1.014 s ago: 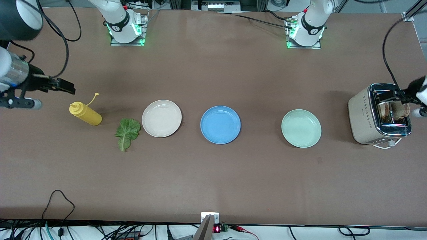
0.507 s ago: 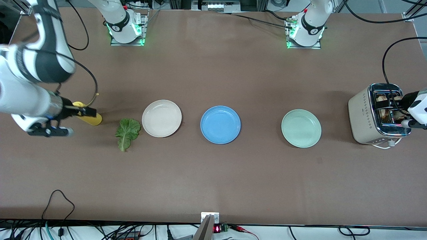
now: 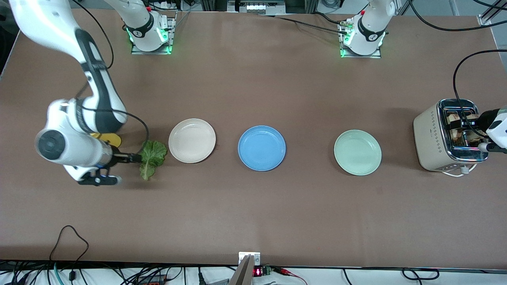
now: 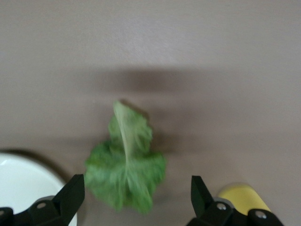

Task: Make sandwich in blue plate with both arms
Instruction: 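Grasp the lettuce with the right gripper while the left gripper grasps toast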

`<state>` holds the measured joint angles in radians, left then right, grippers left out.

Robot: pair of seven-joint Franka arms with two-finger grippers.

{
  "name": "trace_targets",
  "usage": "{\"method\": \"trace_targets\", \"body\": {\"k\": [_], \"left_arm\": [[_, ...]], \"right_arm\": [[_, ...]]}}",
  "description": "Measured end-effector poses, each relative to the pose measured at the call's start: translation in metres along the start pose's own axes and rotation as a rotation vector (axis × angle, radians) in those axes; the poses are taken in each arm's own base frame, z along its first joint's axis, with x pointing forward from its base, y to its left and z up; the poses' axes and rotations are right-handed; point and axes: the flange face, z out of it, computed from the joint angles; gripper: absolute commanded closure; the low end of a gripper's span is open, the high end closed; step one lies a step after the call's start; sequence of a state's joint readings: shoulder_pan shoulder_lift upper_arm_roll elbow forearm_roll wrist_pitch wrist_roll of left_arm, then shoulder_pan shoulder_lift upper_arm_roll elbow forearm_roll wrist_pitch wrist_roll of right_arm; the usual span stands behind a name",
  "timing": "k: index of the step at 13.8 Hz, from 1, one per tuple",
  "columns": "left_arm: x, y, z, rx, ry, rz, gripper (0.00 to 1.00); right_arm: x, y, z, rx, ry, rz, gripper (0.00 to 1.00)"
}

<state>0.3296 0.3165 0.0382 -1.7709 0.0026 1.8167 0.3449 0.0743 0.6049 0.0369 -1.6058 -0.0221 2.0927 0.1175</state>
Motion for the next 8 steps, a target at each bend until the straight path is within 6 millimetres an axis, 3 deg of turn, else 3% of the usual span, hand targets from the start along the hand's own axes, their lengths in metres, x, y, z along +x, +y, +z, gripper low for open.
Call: {"method": "trace_targets", "body": {"k": [3, 6, 8], "left_arm": [[0.0, -0.008, 0.008, -0.008, -0.012, -0.012, 0.74], [0.0, -0.009, 0.01, -0.009, -0.015, -0.013, 1.0], [0.0, -0.009, 0.009, -0.007, -0.014, -0.012, 1.0]], "right_arm": [[0.01, -0.016, 0.052, 0.006, 0.03, 0.026, 0.0], [0.013, -0.03, 0.08, 0.011, 0.05, 0.051, 0.0], [0.015, -0.027, 0.081, 0.01, 0.053, 0.062, 0.08]]}}
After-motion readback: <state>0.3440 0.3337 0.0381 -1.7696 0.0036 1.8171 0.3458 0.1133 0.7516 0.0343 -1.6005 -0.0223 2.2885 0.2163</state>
